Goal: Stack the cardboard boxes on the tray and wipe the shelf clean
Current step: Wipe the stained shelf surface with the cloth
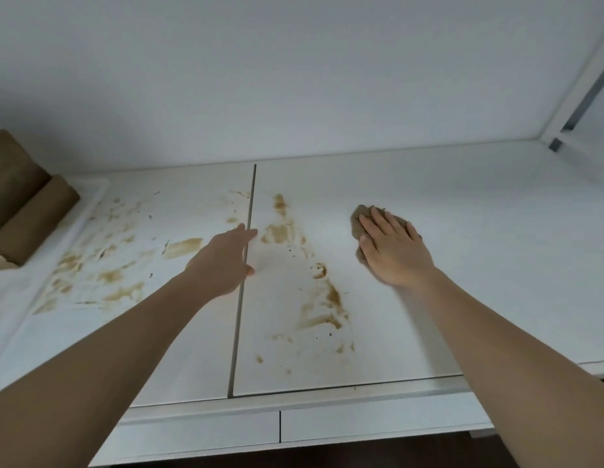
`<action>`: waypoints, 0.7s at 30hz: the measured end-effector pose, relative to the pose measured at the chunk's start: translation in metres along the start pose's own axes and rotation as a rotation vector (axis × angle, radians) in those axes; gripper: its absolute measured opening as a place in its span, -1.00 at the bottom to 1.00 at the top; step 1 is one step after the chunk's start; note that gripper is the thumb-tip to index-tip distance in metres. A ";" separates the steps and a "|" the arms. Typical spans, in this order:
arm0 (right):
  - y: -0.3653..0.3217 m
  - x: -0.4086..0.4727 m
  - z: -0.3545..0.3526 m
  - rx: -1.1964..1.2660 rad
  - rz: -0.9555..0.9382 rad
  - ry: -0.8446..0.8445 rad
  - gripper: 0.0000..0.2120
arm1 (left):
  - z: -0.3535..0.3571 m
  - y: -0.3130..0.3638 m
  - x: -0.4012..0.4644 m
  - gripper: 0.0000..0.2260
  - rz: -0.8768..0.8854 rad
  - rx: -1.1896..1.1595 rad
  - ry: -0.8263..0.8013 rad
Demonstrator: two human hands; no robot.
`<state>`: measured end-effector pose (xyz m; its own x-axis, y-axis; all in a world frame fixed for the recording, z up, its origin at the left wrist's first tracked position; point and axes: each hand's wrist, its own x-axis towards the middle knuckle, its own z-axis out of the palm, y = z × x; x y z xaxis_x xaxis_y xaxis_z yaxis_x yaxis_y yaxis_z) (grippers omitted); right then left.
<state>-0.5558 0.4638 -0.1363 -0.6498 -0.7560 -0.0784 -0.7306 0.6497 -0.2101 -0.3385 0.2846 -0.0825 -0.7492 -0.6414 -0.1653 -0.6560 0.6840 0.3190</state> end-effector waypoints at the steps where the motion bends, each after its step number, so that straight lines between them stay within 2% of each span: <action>1: -0.007 0.001 0.001 -0.003 0.013 -0.015 -0.49 | 0.000 0.001 -0.004 -0.38 0.013 -0.030 -0.002; 5: -0.029 -0.025 0.008 -0.013 -0.147 -0.033 -0.45 | 0.000 0.018 -0.009 -0.50 0.040 -0.145 0.010; 9: -0.019 -0.066 0.008 -0.015 -0.331 -0.065 -0.30 | -0.004 0.029 -0.009 -0.57 0.060 -0.229 -0.016; 11: -0.002 -0.065 0.002 -0.012 -0.318 -0.076 -0.36 | -0.008 0.027 -0.014 -0.60 0.085 -0.244 -0.048; 14: 0.010 -0.048 -0.002 -0.014 -0.135 -0.019 -0.49 | -0.011 0.021 -0.025 -0.59 0.121 -0.189 -0.142; 17: -0.010 -0.041 0.004 -0.016 -0.021 -0.006 -0.49 | -0.008 0.018 -0.035 -0.44 0.140 -0.060 -0.239; 21: -0.039 -0.071 0.016 -0.004 -0.163 0.010 -0.42 | -0.006 0.023 -0.039 -0.29 0.121 0.095 -0.324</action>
<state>-0.4783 0.4908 -0.1386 -0.5245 -0.8508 -0.0340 -0.8274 0.5187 -0.2154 -0.3238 0.3237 -0.0629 -0.8021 -0.4209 -0.4236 -0.5550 0.7873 0.2686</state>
